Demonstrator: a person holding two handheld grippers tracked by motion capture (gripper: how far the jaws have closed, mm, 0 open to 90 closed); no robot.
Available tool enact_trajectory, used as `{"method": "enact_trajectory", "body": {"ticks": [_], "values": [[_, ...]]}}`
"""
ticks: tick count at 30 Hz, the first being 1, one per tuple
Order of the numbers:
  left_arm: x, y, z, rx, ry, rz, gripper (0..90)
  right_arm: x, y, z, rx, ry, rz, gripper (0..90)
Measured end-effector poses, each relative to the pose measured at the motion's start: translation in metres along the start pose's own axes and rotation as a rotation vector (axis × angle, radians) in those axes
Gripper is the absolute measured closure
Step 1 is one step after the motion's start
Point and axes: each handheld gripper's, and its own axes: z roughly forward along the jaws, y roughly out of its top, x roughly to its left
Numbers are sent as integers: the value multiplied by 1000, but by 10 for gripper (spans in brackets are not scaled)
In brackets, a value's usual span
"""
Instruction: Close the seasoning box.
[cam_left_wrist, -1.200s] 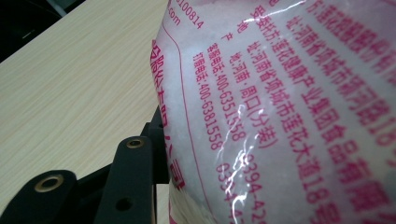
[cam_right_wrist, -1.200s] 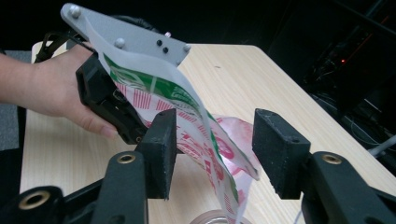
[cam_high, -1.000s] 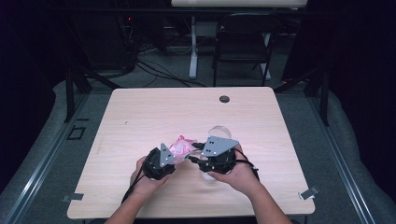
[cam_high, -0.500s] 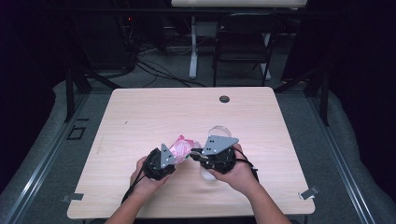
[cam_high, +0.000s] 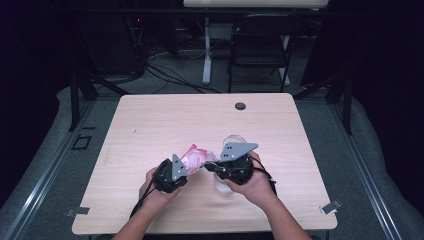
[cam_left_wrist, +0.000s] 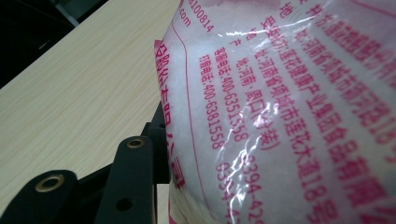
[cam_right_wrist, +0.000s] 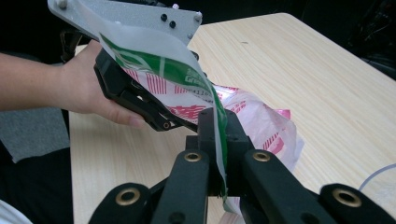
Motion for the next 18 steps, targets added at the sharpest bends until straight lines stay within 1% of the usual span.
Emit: {"method": "enact_trajectory", "body": {"ticks": [2, 6, 9, 13, 15, 17, 18], "values": [[0, 0, 0, -3, 3, 0, 590, -1, -1, 0, -4, 13, 28, 900], [-2, 1, -1, -5, 17, 11, 590, -4, -2, 0, -4, 33, 64, 900], [-3, 2, -2, -1, 31, 29, 590, -5, -3, -1, -3, 41, 82, 900], [-4, 5, -3, -4, 65, 53, 591, -10, -5, -3, -4, 67, 111, 900], [-4, 6, -4, -5, 73, 60, 591, -11, -7, -4, -5, 77, 112, 900], [-3, 8, -5, -2, 76, 75, 592, -12, -7, -5, -6, 83, 103, 900], [-3, 9, -6, -10, 83, 73, 592, -12, -7, -6, -4, 89, 95, 900]]}}
